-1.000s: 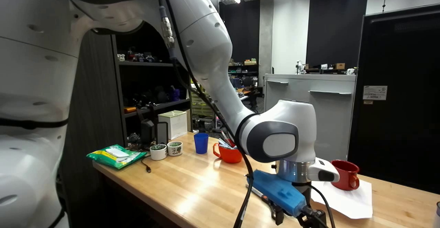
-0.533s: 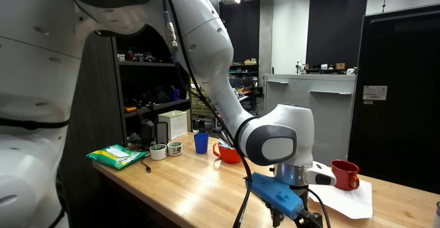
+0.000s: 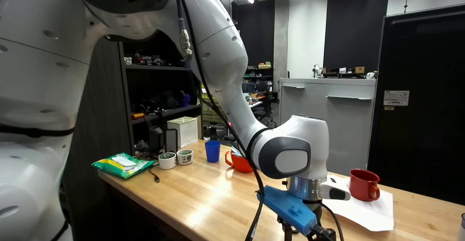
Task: Move the black pair of scissors to the right and turn it in the opposite direction
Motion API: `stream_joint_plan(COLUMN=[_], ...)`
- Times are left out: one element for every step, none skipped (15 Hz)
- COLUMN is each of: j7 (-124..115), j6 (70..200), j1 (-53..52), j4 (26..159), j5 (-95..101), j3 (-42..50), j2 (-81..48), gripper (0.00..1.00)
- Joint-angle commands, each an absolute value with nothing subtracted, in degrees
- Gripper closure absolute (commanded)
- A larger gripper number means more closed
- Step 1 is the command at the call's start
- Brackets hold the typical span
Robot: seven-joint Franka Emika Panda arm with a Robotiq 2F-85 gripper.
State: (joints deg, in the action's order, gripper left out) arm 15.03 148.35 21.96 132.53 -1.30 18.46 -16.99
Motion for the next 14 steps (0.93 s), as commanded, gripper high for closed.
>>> stream_joint_plan(j7=[14.5,14.5,14.4,14.4,14.4,14.3,14.3,14.2,14.1,14.0,13.8,13.6,13.3,12.9], j6=[148.6,148.7,148.7,148.6,148.7,148.6,148.6,148.5,148.5,148.5,148.4,148.4,148.4,148.4], j1=[22.6,22.6,22.5,22.5,22.5,22.4,22.3,22.3,22.2,22.1,22.0,22.0,21.9,21.7], j4=[132.5,132.4,132.3,132.2,132.1,131.9,131.8,131.5,131.2,130.9,130.5,130.1,129.7,129.5], j5=[-1.9,-1.8,-1.8,-1.8,-1.9,-1.8,-1.8,-1.9,-1.8,-1.8,-1.7,-1.7,-1.7,-1.4], j3=[17.4,17.4,17.3,17.3,17.2,17.1,17.0,16.9,16.7,16.5,16.3,16.2,16.0,15.9], j2=[-17.5,-17.5,-17.6,-17.6,-17.7,-17.7,-17.8,-17.8,-17.9,-18.1,-18.4,-18.7,-18.9,-19.0], gripper=[0.00,0.00,0.00,0.00,0.00,0.00,0.00,0.00,0.00,0.00,0.00,0.00,0.00,0.00])
